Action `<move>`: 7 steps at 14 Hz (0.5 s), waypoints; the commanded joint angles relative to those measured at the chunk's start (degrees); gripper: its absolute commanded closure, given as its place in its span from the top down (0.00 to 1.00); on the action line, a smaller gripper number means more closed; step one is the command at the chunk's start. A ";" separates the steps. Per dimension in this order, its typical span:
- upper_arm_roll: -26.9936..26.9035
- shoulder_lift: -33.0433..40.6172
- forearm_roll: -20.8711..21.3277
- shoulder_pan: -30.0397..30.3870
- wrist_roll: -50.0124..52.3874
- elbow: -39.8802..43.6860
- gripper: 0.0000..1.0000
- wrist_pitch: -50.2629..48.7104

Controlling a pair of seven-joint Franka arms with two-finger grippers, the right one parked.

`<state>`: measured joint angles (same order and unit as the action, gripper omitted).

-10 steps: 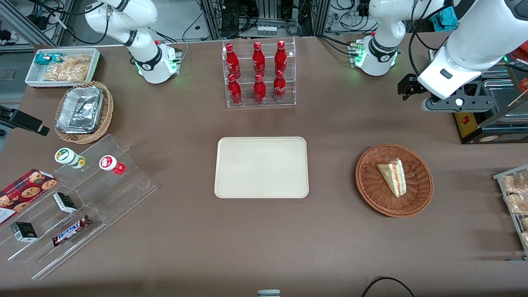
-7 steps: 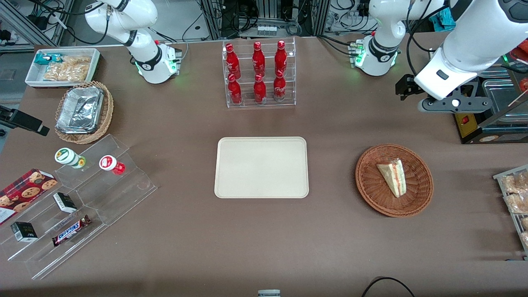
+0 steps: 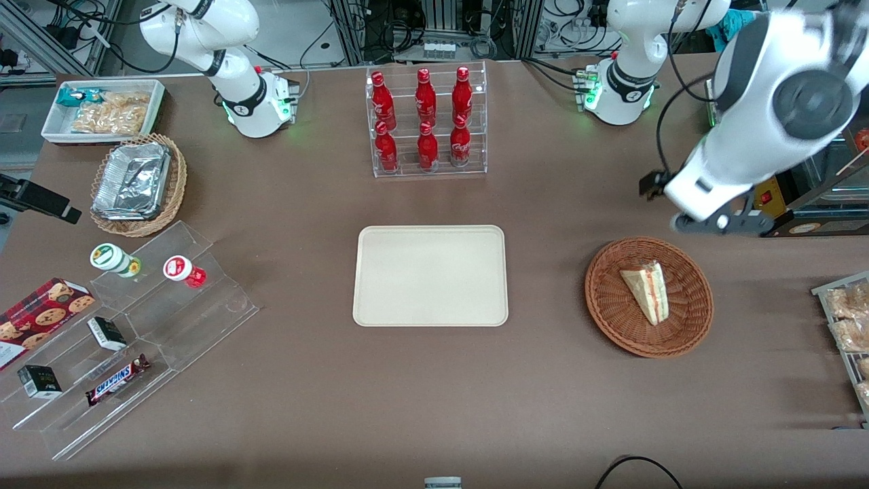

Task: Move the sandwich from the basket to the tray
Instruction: 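Move the left gripper down over the sandwich in the wicker basket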

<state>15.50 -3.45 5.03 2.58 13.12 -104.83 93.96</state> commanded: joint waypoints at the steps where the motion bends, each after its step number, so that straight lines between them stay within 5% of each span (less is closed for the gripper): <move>1: -1.43 0.12 0.25 0.41 6.45 -10.27 1.00 11.72; 7: -4.59 -8.57 0.07 0.59 17.80 -16.28 1.00 29.33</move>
<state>11.64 -10.11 5.01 3.03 27.26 -120.99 120.67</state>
